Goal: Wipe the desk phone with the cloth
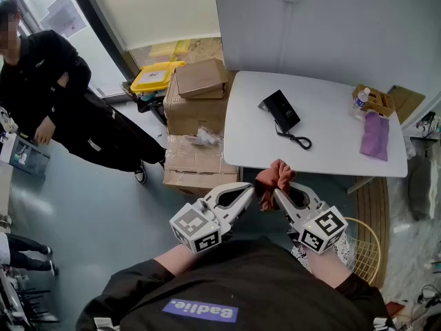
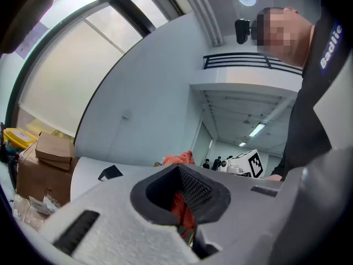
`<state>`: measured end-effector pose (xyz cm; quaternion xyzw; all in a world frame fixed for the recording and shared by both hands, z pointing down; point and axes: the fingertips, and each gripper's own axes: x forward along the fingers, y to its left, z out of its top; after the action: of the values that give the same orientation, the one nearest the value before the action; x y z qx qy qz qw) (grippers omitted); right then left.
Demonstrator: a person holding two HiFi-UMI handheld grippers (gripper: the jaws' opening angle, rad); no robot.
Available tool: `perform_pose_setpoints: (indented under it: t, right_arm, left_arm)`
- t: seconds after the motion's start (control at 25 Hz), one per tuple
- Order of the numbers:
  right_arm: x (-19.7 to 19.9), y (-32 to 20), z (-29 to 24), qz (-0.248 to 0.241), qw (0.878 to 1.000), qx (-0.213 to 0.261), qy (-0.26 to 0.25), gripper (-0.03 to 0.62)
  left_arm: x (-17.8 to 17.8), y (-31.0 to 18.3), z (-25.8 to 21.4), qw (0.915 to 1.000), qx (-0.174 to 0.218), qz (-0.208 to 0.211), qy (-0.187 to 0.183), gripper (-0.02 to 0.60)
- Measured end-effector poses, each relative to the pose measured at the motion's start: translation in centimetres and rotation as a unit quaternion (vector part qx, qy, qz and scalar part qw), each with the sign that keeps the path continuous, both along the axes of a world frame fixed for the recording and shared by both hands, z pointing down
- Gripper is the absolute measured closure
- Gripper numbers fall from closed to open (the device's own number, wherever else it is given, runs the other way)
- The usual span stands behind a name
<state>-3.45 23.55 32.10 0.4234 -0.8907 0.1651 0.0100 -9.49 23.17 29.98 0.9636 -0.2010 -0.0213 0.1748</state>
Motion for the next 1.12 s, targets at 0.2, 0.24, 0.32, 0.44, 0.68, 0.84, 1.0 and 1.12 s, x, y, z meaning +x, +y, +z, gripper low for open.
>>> perform_pose_setpoints:
  t: [0.2, 0.24, 0.32, 0.44, 0.68, 0.84, 1.0, 1.12]
  right_arm:
    - [0.3, 0.2, 0.3, -0.002, 1.000, 0.000, 0.000, 0.546]
    - [0.4, 0.2, 0.3, -0.003, 1.000, 0.000, 0.000, 0.546]
    - [0.6, 0.3, 0.4, -0.004, 1.000, 0.000, 0.000, 0.546]
    - [1.0, 0.5, 0.4, -0.006, 1.000, -0.001, 0.001, 0.546]
    - [1.7, 0.6, 0.6, -0.007, 1.000, -0.002, -0.003, 0.546]
    - [2.7, 0.5, 0.7, -0.008, 1.000, -0.003, -0.012, 0.546]
    - [3.9, 1.1, 1.4, -0.009, 1.000, -0.008, -0.017, 0.545]
    - [4.9, 1.1, 1.8, -0.010, 1.000, -0.008, -0.019, 0.545]
  left_arm:
    - [0.3, 0.1, -0.1, 1.0000, 0.000, -0.004, 0.001, 0.568]
    - [0.3, 0.1, 0.0, 1.0000, 0.000, -0.005, 0.001, 0.568]
    - [0.6, 0.2, 0.1, 1.0000, -0.001, -0.006, 0.001, 0.567]
    - [1.0, 0.4, 0.1, 1.0000, -0.001, -0.008, 0.002, 0.568]
    - [1.7, 0.5, 0.2, 1.0000, -0.001, -0.010, 0.001, 0.567]
    - [2.8, 0.5, 0.3, 0.9999, 0.000, -0.011, -0.001, 0.568]
    - [3.8, 0.9, 0.7, 0.9998, -0.004, -0.017, -0.005, 0.568]
    - [4.7, 1.0, 0.9, 0.9998, -0.001, -0.021, -0.006, 0.568]
